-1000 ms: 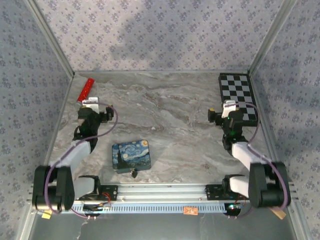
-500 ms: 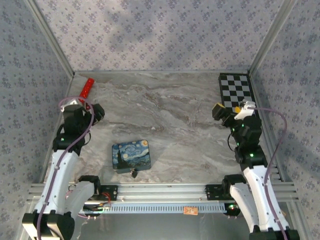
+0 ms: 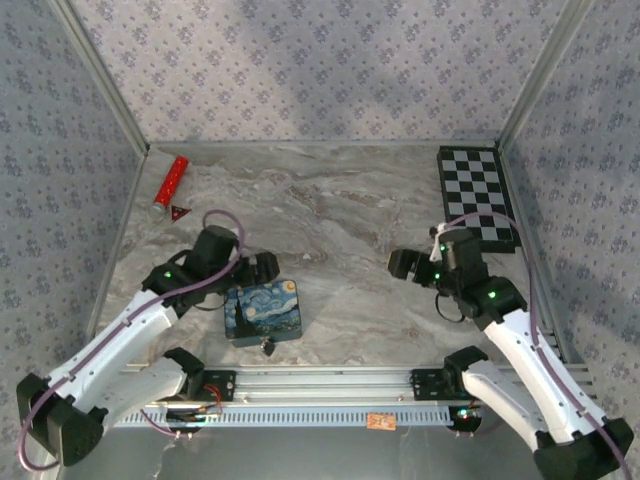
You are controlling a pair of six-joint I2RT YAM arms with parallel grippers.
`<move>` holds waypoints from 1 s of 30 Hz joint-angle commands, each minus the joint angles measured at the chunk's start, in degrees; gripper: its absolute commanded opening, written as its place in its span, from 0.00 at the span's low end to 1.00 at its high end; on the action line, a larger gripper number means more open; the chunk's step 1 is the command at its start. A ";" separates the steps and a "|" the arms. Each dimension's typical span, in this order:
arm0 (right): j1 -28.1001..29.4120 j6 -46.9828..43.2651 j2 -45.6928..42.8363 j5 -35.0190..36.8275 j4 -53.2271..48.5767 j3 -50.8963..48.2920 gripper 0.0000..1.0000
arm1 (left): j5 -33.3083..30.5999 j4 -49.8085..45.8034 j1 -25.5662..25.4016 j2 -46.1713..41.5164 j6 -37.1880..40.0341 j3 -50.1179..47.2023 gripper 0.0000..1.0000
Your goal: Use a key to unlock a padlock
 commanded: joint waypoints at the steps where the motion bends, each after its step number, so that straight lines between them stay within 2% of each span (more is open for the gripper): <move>1: 5.33 8.44 0.56 7.22 -13.26 1.59 0.89 | -4.19 3.20 -3.93 0.76 -2.80 -0.55 1.00; 7: 10.96 17.31 3.58 10.20 -22.42 -1.56 0.82 | -5.10 6.93 -5.08 1.48 -2.94 -2.51 1.00; 15: 11.34 24.87 0.81 4.60 -16.37 -13.40 0.63 | -7.90 6.36 -5.07 0.45 -1.40 -2.64 1.00; 25: 10.23 27.50 1.36 3.21 -12.17 -19.27 0.42 | -8.20 6.87 -5.08 0.18 -2.02 -3.64 1.00; 30: 9.94 27.41 0.81 5.01 -12.03 -19.37 0.41 | -8.13 7.53 -5.04 0.80 -2.23 -3.85 1.00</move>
